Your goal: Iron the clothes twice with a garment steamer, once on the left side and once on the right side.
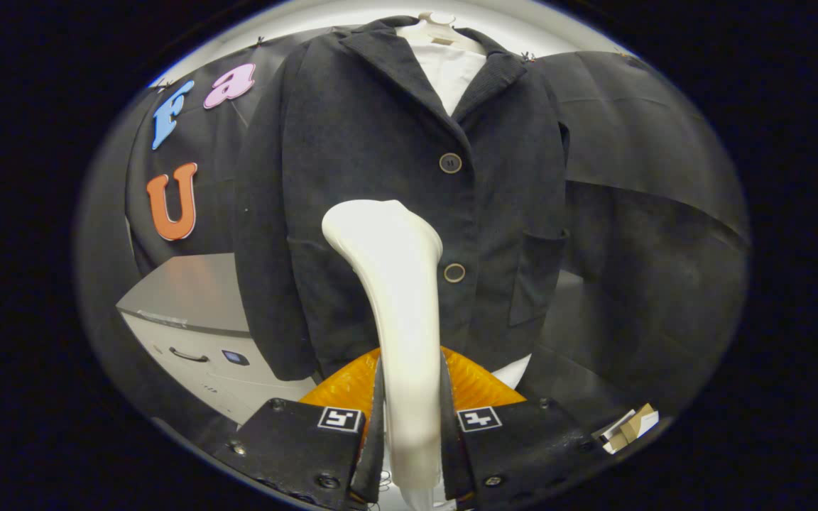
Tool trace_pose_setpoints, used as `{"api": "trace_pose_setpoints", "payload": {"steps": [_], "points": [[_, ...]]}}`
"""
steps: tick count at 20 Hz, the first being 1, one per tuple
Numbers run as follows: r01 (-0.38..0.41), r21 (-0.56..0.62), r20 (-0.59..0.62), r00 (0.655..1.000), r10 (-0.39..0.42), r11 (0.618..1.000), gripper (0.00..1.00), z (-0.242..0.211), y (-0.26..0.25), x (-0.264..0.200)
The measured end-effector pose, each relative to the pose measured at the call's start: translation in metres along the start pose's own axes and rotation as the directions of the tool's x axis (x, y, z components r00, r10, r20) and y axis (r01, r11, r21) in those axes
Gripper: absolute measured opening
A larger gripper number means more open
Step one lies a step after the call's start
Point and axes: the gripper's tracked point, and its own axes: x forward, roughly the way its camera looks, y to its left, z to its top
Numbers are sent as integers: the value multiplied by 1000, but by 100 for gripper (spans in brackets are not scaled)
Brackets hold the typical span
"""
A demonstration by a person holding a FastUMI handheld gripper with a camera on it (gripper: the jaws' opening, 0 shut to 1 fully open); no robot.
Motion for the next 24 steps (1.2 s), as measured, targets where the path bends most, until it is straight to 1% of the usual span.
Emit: {"api": "trace_pose_setpoints", "payload": {"steps": [10,24], "points": [[14,0,-70,997,-14,1000,36,-46,0,13],[30,-13,-210,977,-32,999,36,-143,-1,32]]}}
